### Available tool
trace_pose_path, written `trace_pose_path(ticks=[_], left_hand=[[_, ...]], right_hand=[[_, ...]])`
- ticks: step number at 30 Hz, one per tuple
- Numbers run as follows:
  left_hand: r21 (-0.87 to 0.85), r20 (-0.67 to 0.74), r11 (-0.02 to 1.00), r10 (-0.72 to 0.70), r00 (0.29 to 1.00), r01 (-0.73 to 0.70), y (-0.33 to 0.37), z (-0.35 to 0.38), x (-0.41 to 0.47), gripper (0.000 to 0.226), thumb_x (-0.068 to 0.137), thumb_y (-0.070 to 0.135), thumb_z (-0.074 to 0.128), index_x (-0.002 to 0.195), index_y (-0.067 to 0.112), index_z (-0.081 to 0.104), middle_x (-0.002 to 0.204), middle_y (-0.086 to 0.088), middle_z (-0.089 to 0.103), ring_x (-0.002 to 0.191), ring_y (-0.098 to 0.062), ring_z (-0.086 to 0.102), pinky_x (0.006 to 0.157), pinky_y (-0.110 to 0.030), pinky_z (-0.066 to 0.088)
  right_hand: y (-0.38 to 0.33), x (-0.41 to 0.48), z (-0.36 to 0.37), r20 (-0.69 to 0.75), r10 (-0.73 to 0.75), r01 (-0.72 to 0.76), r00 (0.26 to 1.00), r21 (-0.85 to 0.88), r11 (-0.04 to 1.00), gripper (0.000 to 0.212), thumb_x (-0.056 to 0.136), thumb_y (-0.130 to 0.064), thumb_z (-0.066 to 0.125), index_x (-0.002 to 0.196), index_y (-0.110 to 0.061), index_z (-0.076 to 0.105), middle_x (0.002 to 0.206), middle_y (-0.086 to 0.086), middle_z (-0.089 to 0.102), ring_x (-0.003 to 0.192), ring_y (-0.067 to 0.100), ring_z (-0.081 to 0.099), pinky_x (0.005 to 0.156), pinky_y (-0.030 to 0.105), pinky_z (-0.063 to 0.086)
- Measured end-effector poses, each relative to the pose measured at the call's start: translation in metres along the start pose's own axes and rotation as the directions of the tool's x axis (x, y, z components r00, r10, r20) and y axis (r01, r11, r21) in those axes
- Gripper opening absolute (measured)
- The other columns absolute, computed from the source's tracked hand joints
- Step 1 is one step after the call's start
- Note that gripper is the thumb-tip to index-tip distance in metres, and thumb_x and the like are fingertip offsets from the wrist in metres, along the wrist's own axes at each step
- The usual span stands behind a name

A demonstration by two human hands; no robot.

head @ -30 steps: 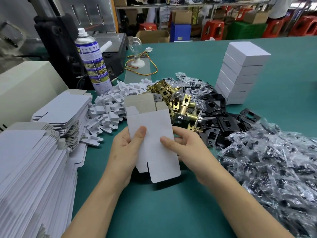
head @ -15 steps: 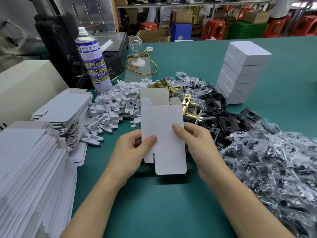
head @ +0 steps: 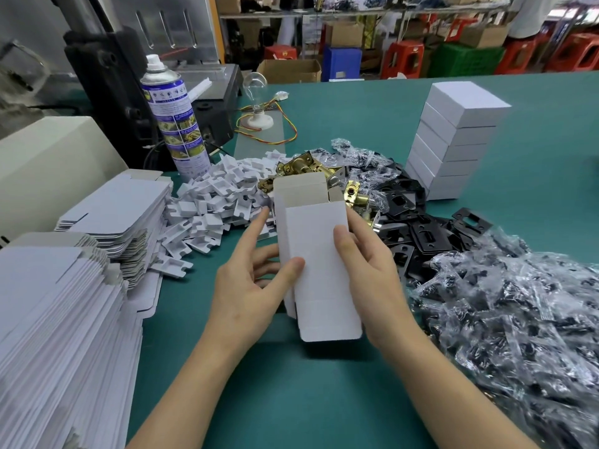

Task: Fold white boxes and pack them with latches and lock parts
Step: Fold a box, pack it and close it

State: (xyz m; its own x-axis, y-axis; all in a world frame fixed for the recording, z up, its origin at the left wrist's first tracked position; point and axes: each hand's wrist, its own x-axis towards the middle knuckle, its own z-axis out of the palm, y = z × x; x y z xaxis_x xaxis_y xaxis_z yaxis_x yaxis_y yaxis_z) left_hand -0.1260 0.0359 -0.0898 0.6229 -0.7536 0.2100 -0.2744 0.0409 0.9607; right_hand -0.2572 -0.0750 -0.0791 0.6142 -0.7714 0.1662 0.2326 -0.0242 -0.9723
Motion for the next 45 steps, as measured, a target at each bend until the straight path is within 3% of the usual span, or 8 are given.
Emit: trace_pose_path(ticks=[4,9,14,20,26,34,41,45], left_hand=[[-0.041,0.062,0.998,0.045,0.997,-0.043,0.003,0.001,-0.001,0.084,0.082,0.054,0.072,0.157,0.056,0.033,0.119,0.021,0.076,0.108,-0.010,0.075,0.091,-0.032,0.060],[0.048,-0.015,0.993,0.113,0.993,-0.112,0.003,0.001,-0.002,0.080,0.087,0.047,0.073,0.158,0.050,0.037,0.124,0.031,0.068,0.112,-0.002,0.067,0.072,-0.015,0.055],[0.013,-0.004,0.990,0.141,0.990,-0.141,0.006,0.000,-0.003,0.075,0.083,0.056,0.069,0.150,0.064,0.038,0.115,0.028,0.071,0.099,-0.005,0.071,0.073,-0.015,0.056],[-0.047,0.062,0.988,0.148,0.987,-0.145,0.010,-0.002,-0.004,0.068,0.086,0.049,0.068,0.147,0.065,0.042,0.124,0.013,0.074,0.102,-0.019,0.073,0.088,-0.041,0.064],[-0.078,0.109,0.988,0.140,0.984,-0.132,0.013,-0.004,-0.006,0.051,0.094,0.032,0.067,0.138,0.056,0.055,0.116,0.009,0.076,0.101,-0.017,0.074,0.079,-0.027,0.061],[-0.185,0.153,0.979,0.119,0.981,-0.089,0.014,-0.005,-0.006,0.030,0.092,0.034,0.065,0.121,0.041,0.065,0.104,-0.004,0.075,0.089,-0.016,0.071,0.072,-0.027,0.059],[-0.175,0.187,0.983,0.094,0.978,-0.061,0.011,-0.005,-0.005,0.028,0.092,0.037,0.061,0.120,0.038,0.064,0.103,-0.003,0.075,0.088,-0.015,0.072,0.067,-0.026,0.057],[-0.138,0.165,0.990,0.036,0.986,-0.013,0.009,-0.004,-0.004,0.028,0.089,0.046,0.063,0.116,0.040,0.068,0.099,-0.005,0.078,0.086,-0.018,0.072,0.070,-0.038,0.059]], right_hand=[[-0.001,0.000,-0.001,-0.009,-0.007,0.007,1.000,0.007,1.000,0.038,0.100,-0.039,0.057,0.138,-0.043,0.060,0.121,-0.007,0.074,0.110,0.016,0.072,0.086,0.041,0.063],[0.000,-0.003,0.001,-0.010,-0.022,0.021,1.000,-0.061,0.998,0.043,0.095,-0.041,0.065,0.136,-0.050,0.059,0.109,-0.006,0.074,0.099,0.021,0.074,0.081,0.044,0.064],[-0.001,-0.003,0.003,0.006,-0.050,0.051,0.999,-0.069,0.996,0.045,0.096,-0.046,0.062,0.140,-0.053,0.055,0.119,-0.006,0.073,0.108,0.021,0.072,0.087,0.054,0.062],[-0.008,-0.005,0.004,-0.012,-0.130,0.130,0.991,-0.006,0.992,0.042,0.097,-0.045,0.060,0.139,-0.046,0.059,0.117,0.021,0.062,0.103,0.043,0.065,0.089,0.069,0.054],[-0.010,-0.004,-0.003,0.000,-0.145,0.145,0.989,-0.036,0.989,0.023,0.099,-0.036,0.061,0.120,-0.036,0.068,0.106,0.024,0.061,0.094,0.050,0.057,0.077,0.071,0.053],[-0.011,-0.001,-0.009,0.088,-0.112,0.121,0.990,-0.106,0.987,0.012,0.096,-0.038,0.064,0.102,-0.028,0.066,0.094,0.016,0.061,0.079,0.024,0.058,0.066,0.051,0.054],[-0.011,0.001,-0.012,0.107,-0.072,0.087,0.992,-0.139,0.986,0.019,0.092,-0.046,0.064,0.087,-0.027,0.063,0.080,-0.006,0.059,0.071,0.010,0.055,0.058,0.025,0.046],[-0.011,0.004,-0.013,0.043,-0.021,0.026,0.999,-0.114,0.993,0.036,0.101,-0.043,0.049,0.077,-0.025,0.069,0.083,-0.005,0.069,0.074,0.010,0.061,0.061,0.023,0.049]])
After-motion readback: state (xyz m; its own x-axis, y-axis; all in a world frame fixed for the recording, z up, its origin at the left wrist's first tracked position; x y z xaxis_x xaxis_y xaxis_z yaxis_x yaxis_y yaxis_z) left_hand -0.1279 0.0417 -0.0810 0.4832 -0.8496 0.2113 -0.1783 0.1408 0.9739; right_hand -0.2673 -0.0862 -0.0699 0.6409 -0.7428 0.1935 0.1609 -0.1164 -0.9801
